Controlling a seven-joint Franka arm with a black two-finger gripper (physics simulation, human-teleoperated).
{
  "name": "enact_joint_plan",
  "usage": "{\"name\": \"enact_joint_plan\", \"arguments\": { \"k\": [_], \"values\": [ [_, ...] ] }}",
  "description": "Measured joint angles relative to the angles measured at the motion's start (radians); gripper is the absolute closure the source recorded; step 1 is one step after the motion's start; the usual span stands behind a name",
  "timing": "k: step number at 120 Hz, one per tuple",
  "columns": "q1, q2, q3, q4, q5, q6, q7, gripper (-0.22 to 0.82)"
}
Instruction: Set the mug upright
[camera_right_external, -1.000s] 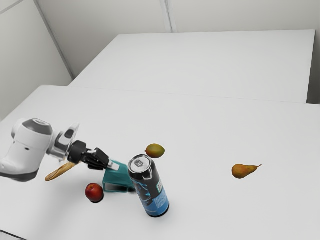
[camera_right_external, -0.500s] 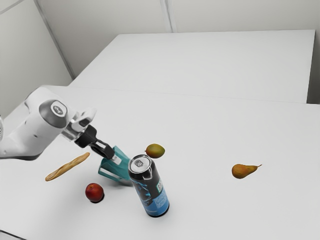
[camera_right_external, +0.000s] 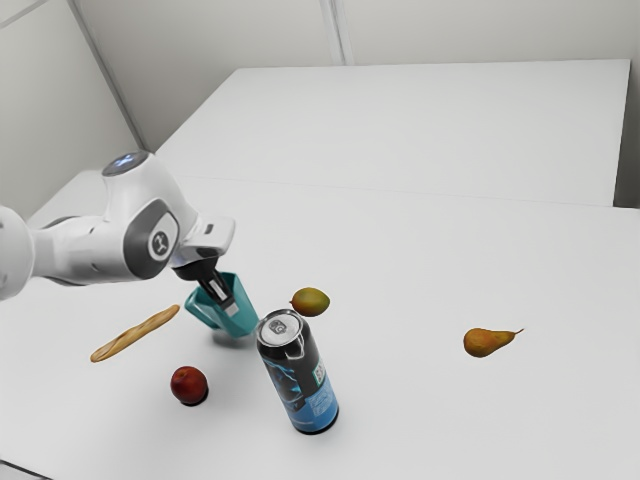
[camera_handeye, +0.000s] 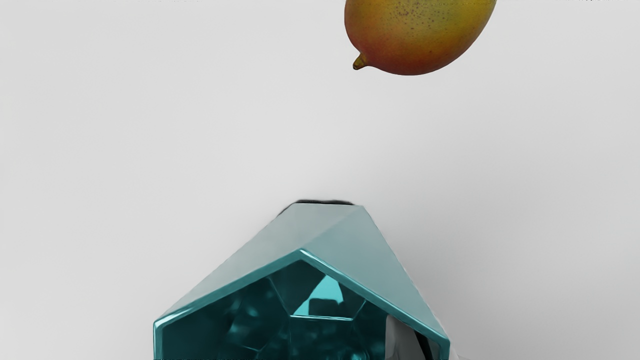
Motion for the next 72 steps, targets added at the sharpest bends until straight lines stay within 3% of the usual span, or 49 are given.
{"name": "enact_joint_plan", "arguments": {
  "k": [62,72],
  "values": [
    [-0.001,0.046,-0.022,-0.001,0.07,0.044,-0.119,0.78],
    [-0.001,0.053,-0.023,-0.001,0.072,0.045,-0.129,0.67]
  ]
}}
